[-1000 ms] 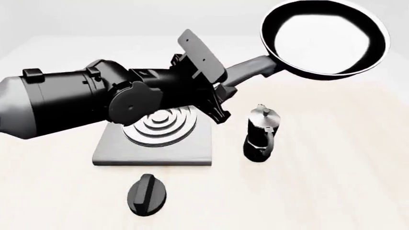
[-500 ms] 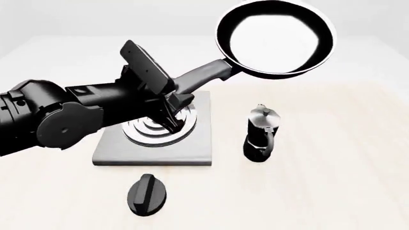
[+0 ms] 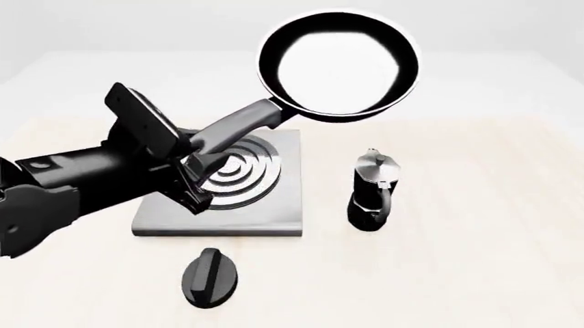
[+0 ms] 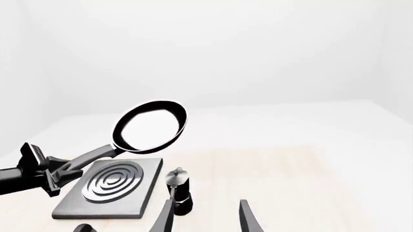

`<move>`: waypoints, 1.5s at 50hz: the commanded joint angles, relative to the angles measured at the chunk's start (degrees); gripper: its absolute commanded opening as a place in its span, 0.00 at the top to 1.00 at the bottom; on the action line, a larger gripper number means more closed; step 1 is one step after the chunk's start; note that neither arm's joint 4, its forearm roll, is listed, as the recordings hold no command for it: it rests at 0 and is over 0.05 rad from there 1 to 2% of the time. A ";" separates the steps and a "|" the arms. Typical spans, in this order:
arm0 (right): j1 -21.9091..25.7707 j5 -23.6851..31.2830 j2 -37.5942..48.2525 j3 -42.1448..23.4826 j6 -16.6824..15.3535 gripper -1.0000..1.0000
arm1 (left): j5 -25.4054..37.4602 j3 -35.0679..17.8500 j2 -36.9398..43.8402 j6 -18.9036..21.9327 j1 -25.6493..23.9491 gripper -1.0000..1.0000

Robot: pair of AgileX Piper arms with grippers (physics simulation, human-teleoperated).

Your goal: Put the frying pan on the stove.

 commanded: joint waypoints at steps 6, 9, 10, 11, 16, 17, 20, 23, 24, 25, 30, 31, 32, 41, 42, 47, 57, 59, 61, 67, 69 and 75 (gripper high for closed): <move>0.08 0.00 -0.16 0.97 -0.49 0.00 | 1.53 6.06 -10.74 -0.71 3.27 1.00; 0.06 0.00 -0.16 1.00 -0.55 0.00 | 2.38 7.42 -12.77 -0.96 3.70 1.00; 0.06 0.00 -0.16 1.00 -0.55 0.00 | 2.52 7.86 -13.29 -0.99 3.91 1.00; 0.05 0.00 -0.16 1.02 -0.61 0.00 | 2.80 8.32 -14.04 -1.15 4.08 1.00; 0.05 0.00 -0.16 1.04 -0.58 0.00 | 2.41 10.57 -15.93 -1.55 5.62 1.00; 0.02 0.00 -0.16 1.08 -0.50 0.00 | 3.17 11.26 -17.24 -1.65 5.57 1.00; 0.01 0.00 -0.16 1.16 -0.49 0.00 | 2.76 11.51 -16.77 -1.80 6.01 1.00; 0.02 0.00 -0.16 1.12 -0.46 0.00 | 1.86 11.40 -15.51 -1.70 6.76 1.00; 0.02 0.00 -0.16 1.12 -0.46 0.00 | 1.16 11.14 -14.40 -1.74 6.99 1.00; 0.02 0.00 -0.16 1.12 -0.46 0.00 | 0.66 11.06 -13.68 -1.70 7.23 1.00; 0.03 0.00 -0.16 1.14 -0.49 0.00 | 0.00 11.04 -12.70 -1.75 8.35 1.00; 0.01 0.00 -0.16 1.17 -0.52 0.00 | -0.30 11.07 -12.33 -1.63 8.72 1.00; 0.01 0.00 -0.16 1.17 -0.52 0.00 | -0.34 11.09 -12.28 -1.67 8.78 1.00; 0.02 0.00 -0.16 1.17 -0.33 0.00 | -0.55 12.92 -13.08 -1.64 10.11 1.00; 0.01 0.00 -0.16 1.17 -0.33 0.00 | -0.46 13.19 -13.32 -1.63 10.26 1.00; -0.01 0.00 -0.16 1.19 -0.30 0.00 | -0.34 14.69 -14.16 -1.70 11.56 1.00; -0.07 0.00 -0.16 1.28 -0.29 0.00 | 0.90 16.86 -17.19 -2.03 12.87 1.00; -0.07 0.00 -0.16 1.27 -0.28 0.00 | 1.45 17.30 -18.04 -2.11 13.19 1.00; -0.05 0.00 -0.16 1.26 -0.31 0.00 | 1.68 17.54 -18.44 -2.10 13.50 1.00; -0.07 0.00 -0.16 1.23 -0.33 0.00 | 2.46 19.28 -20.56 -2.44 14.08 1.00; -0.08 0.00 -0.16 1.23 -0.35 0.00 | 2.77 20.26 -21.51 -2.58 14.33 1.00; -0.05 0.00 -0.16 1.23 -0.43 0.00 | 1.87 21.28 -21.44 -2.78 15.16 1.00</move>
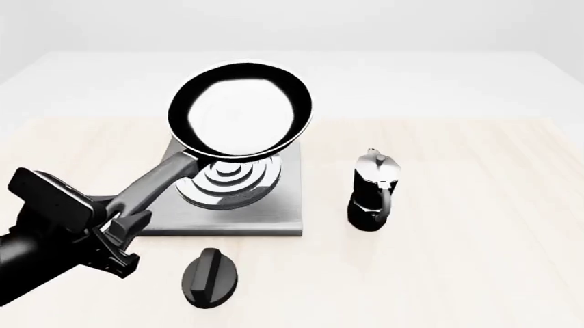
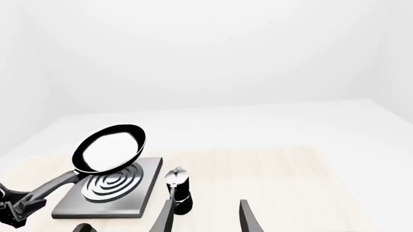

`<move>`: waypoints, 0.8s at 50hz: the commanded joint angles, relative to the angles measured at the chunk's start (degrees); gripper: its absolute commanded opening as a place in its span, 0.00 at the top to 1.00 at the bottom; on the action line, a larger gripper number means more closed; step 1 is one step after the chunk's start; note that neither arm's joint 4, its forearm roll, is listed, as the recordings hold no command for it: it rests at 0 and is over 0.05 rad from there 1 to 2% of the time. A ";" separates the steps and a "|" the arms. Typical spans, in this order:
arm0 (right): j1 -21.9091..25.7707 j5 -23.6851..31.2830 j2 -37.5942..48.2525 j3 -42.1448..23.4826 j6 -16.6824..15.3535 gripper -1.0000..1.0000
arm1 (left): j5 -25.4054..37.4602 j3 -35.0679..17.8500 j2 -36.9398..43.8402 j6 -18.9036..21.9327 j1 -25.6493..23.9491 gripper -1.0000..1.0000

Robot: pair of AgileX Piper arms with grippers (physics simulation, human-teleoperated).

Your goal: Put the frying pan on the stove.

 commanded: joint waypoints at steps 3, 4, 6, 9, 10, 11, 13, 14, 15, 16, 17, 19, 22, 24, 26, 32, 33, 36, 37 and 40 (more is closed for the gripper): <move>0.03 0.00 -0.16 0.93 -0.52 0.00 | -0.65 1.96 -4.23 -0.45 1.26 1.00; 0.03 0.00 -0.16 0.92 -0.54 0.00 | -0.73 2.22 -4.32 -0.43 1.35 1.00; 0.00 0.00 -0.16 0.93 -0.58 0.00 | -0.74 2.51 -4.59 -0.54 1.57 1.00; 0.00 0.00 -0.16 0.93 -0.64 0.00 | -0.12 3.17 -5.84 -0.86 1.65 1.00; -0.01 0.00 -0.16 0.92 -0.65 0.00 | -0.04 3.57 -6.22 -0.87 1.86 1.00; -0.01 0.00 -0.16 0.93 -0.67 0.00 | -0.09 3.74 -6.37 -0.97 1.94 1.00; -0.02 0.00 -0.16 0.92 -0.69 0.00 | 0.01 4.00 -6.69 -1.08 1.97 1.00; -0.02 0.00 -0.16 0.92 -0.69 0.00 | 0.02 4.18 -6.92 -1.15 2.10 1.00; -0.01 0.00 -0.16 0.92 -0.72 0.00 | 0.04 4.34 -7.11 -1.26 2.16 1.00; -0.03 0.00 -0.16 0.94 -0.72 0.00 | -0.38 4.62 -6.87 -1.32 2.18 1.00; -0.03 0.00 -0.16 0.93 -0.75 0.00 | -0.37 4.72 -7.00 -1.41 2.20 1.00; -0.04 0.00 -0.16 0.94 -0.78 0.00 | 0.07 5.07 -7.91 -1.57 2.42 1.00; -0.05 0.00 -0.16 0.94 -0.79 0.00 | -0.05 5.60 -8.39 -1.89 2.63 1.00; -0.03 0.00 -0.16 0.92 -0.83 0.00 | -0.05 6.19 -8.94 -2.07 2.62 1.00; -0.04 0.00 -0.16 0.91 -0.82 0.00 | -0.94 6.69 -8.53 -2.28 2.71 1.00; -0.08 0.00 -0.16 0.95 -0.81 0.00 | -3.08 8.08 -7.41 -2.89 2.73 1.00; -0.07 0.00 -0.16 0.93 -0.82 0.00 | -3.32 8.33 -7.38 -3.01 2.81 1.00; -0.09 0.00 -0.16 0.97 -0.84 0.00 | -4.19 9.03 -6.97 -3.23 2.76 1.00; -0.08 0.00 -0.16 1.00 -0.84 0.00 | -4.03 9.31 -7.38 -3.35 2.77 1.00; -0.10 0.00 -0.16 1.00 -0.84 0.00 | -3.54 9.66 -8.14 -3.42 2.94 1.00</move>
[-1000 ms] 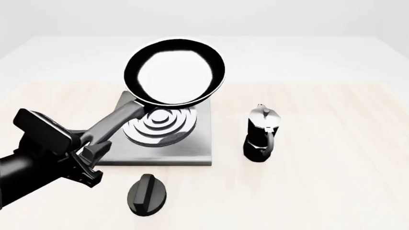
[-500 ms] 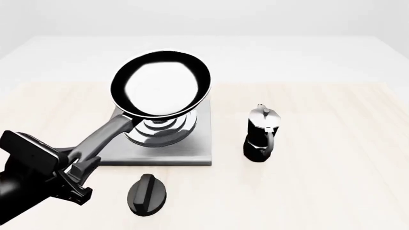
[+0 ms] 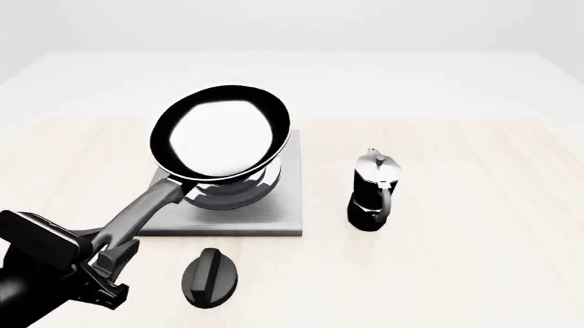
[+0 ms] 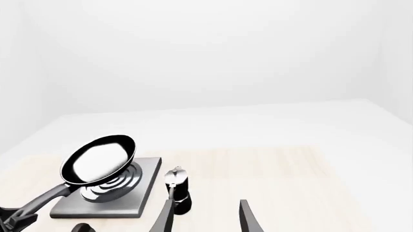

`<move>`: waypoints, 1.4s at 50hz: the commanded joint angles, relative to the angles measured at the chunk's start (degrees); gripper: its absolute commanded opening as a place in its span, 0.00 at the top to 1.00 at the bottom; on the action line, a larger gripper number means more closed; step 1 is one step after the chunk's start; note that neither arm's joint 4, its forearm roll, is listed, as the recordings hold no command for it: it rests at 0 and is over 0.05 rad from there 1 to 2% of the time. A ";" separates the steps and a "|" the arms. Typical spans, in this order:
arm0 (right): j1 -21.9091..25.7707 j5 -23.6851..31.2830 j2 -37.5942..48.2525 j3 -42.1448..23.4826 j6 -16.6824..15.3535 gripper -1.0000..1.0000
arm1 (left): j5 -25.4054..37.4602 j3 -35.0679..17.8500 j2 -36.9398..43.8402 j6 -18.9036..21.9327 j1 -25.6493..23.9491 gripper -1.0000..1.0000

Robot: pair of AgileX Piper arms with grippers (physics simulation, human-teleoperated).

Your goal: Put the frying pan on the stove.

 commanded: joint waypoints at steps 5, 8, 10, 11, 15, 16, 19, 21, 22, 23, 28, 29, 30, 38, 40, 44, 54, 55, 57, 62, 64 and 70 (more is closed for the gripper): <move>-0.01 0.00 -0.16 0.95 -0.49 0.00 | -3.82 1.22 -0.44 -0.63 0.24 1.00; -0.07 0.00 -0.16 0.95 -0.44 0.00 | -4.95 1.94 0.14 -1.07 0.01 1.00; -0.08 0.00 -0.16 0.97 -0.43 0.00 | -5.10 1.99 0.24 -1.16 -0.04 1.00; -0.08 0.00 -0.16 0.98 -0.41 0.00 | -5.21 1.99 0.35 -1.24 0.01 1.00; -0.08 0.00 -0.16 0.95 -0.45 0.00 | -6.84 1.85 2.21 -1.29 0.06 1.00; -0.11 0.00 -0.16 0.95 -0.44 0.00 | -7.32 1.94 2.58 -1.32 0.16 1.00; -0.13 0.00 -0.16 0.95 -0.42 0.00 | -7.63 2.35 2.53 -1.44 0.14 1.00; -0.12 0.00 -0.16 0.93 -0.43 0.00 | -7.60 2.67 2.20 -1.53 0.35 1.00; -0.13 0.00 -0.16 0.94 -0.42 0.00 | -7.79 2.81 2.33 -1.49 0.45 1.00; -0.14 0.00 -0.16 0.94 -0.42 0.00 | -7.54 3.05 1.88 -1.54 0.45 1.00; -0.14 0.00 -0.16 0.91 -0.47 0.00 | -8.74 4.37 2.22 -1.86 0.57 1.00; -0.15 0.00 -0.16 0.91 -0.47 0.00 | -8.99 4.63 2.27 -1.92 0.49 1.00; -0.17 0.00 -0.16 0.89 -0.48 0.00 | -8.97 4.93 1.99 -1.94 0.53 1.00; -0.16 0.00 -0.16 0.84 -0.51 0.00 | -12.25 5.54 5.21 -2.03 0.72 1.00; -0.16 0.00 -0.16 0.82 -0.53 0.00 | -12.01 5.66 4.84 -2.12 0.67 1.00; -0.17 0.00 -0.16 0.80 -0.53 0.00 | -13.09 5.60 6.03 -2.15 0.70 1.00; -0.20 0.00 -0.16 0.71 -0.58 0.00 | -13.20 6.13 5.98 -2.06 1.06 1.00; -0.19 0.00 -0.16 0.72 -0.59 0.00 | -13.69 6.12 6.52 -2.11 1.11 1.00; -0.20 0.00 -0.16 0.71 -0.60 0.00 | -14.46 6.35 7.17 -2.06 1.28 1.00; -0.22 0.00 -0.16 0.67 -0.61 0.00 | -15.62 6.66 8.58 -2.03 1.41 1.00; -0.23 0.00 -0.16 0.63 -0.66 0.00 | -15.29 6.76 8.31 -1.96 1.50 1.00; -0.25 0.00 -0.16 0.59 -0.69 0.00 | -15.92 6.44 9.57 -1.91 1.91 1.00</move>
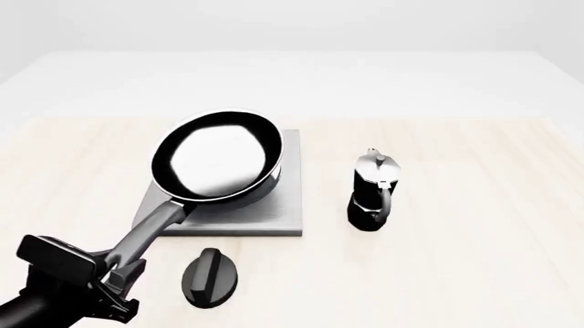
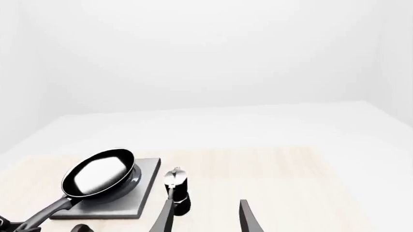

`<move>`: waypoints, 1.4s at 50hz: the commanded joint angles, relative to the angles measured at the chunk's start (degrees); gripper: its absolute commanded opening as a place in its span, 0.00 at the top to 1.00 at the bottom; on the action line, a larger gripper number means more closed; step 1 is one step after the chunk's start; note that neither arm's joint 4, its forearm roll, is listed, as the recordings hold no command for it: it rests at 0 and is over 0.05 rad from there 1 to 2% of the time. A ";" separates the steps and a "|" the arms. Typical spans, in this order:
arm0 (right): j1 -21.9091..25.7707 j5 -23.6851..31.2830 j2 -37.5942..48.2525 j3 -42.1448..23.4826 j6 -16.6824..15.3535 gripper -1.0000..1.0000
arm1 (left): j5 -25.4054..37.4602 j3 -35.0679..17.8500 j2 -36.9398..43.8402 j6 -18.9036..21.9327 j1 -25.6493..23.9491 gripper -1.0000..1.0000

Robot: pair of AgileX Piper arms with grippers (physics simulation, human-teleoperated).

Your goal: Put the frying pan on the stove.

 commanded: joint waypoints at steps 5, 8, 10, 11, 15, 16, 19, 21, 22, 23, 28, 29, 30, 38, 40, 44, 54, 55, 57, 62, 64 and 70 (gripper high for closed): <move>0.00 0.00 -0.16 0.86 -0.50 0.00 | -3.37 -1.17 1.97 -0.95 0.30 1.00; -0.01 0.00 -0.16 0.85 -0.51 0.00 | -2.95 -1.06 1.55 -0.94 0.30 1.00; -0.01 0.00 -0.16 0.86 -0.49 0.00 | -3.24 -1.32 2.13 -0.94 0.27 1.00; -0.03 0.00 -0.16 0.86 -0.48 0.00 | -3.51 -1.42 2.55 -0.89 0.26 1.00; -0.03 0.00 -0.16 0.85 -0.46 0.00 | -4.00 -1.66 3.39 -1.00 0.24 1.00; -0.03 0.00 -0.16 0.84 -0.46 0.00 | -4.13 -1.67 3.60 -1.01 0.18 1.00; -0.05 0.00 -0.16 0.84 -0.46 0.00 | -4.97 -1.78 4.94 -1.25 -0.05 1.00; -0.05 0.00 -0.16 0.85 -0.45 0.00 | -5.82 -2.03 6.34 -1.25 0.19 1.00; -0.04 0.00 -0.16 0.84 -0.45 0.00 | -5.85 -2.12 6.48 -1.24 0.08 1.00; -0.06 0.00 -0.16 0.84 -0.44 0.00 | -6.71 -2.33 7.86 -1.14 0.20 1.00; -0.08 0.00 -0.16 0.82 -0.44 0.00 | -6.03 -1.75 6.99 -1.19 0.48 1.00; -0.08 0.00 -0.16 0.82 -0.44 0.00 | -4.91 -1.46 5.63 -1.17 0.58 1.00; -0.08 0.00 -0.16 0.81 -0.43 0.00 | -3.63 -1.17 4.04 -1.22 0.57 1.00; -0.07 0.00 -0.16 0.75 -0.49 0.00 | -3.57 -1.15 4.09 -1.57 0.36 0.00; -0.08 0.00 -0.16 0.73 -0.49 0.00 | -3.86 -1.19 4.37 -1.66 0.35 0.00; -0.08 0.00 -0.16 0.72 -0.50 0.00 | -4.72 -1.47 5.52 -1.70 0.30 0.00; -0.08 0.00 -0.16 0.67 -0.57 0.00 | -1.60 -3.51 2.89 -1.60 0.95 0.00; -0.09 0.00 -0.16 0.67 -0.56 0.00 | -1.00 -4.16 2.61 -1.62 1.11 0.00; -0.10 0.00 -0.16 0.67 -0.55 0.00 | 1.10 -5.16 0.54 -1.79 1.18 0.00; -0.09 0.00 -0.16 0.70 -0.57 0.00 | 7.77 -7.36 -5.77 -1.75 1.76 0.00; -0.09 0.00 -0.16 0.69 -0.57 0.00 | 10.87 -8.10 -8.73 -1.76 1.89 0.00; -0.14 0.00 -0.16 0.74 -0.55 0.00 | 15.15 -9.52 -12.92 -1.59 2.73 0.00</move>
